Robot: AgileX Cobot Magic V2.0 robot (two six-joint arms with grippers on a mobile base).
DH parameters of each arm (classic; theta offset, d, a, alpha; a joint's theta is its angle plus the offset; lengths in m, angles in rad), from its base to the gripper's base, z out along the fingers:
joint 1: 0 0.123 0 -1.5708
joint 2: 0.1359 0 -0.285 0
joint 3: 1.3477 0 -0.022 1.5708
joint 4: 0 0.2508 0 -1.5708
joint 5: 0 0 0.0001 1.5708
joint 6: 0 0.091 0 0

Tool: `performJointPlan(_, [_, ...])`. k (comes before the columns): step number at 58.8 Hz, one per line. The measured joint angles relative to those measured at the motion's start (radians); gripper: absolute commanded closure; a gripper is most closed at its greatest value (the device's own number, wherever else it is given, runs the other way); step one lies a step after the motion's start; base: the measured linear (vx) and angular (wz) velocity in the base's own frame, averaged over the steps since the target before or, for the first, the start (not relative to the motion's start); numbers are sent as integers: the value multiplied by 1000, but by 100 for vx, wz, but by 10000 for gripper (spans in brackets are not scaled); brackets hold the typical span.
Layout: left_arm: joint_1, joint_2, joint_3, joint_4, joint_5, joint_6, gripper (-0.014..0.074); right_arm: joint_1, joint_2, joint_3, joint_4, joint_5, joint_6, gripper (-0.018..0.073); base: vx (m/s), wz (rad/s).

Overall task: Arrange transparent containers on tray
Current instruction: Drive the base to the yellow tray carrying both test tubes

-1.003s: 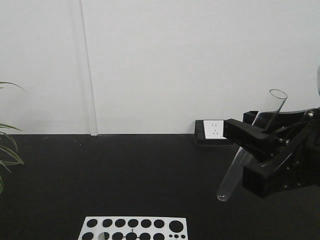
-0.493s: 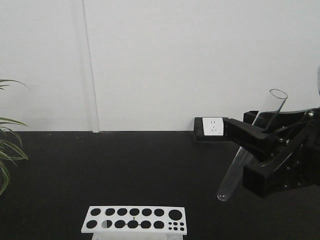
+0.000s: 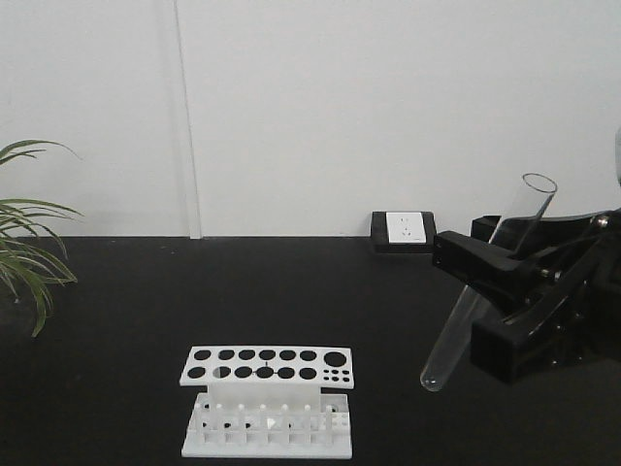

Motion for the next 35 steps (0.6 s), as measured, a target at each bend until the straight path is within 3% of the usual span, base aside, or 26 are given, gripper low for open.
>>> performJointPlan(35, [0,0,0,0,0,0,468,0,0,0,0,0,0,400,-21,2])
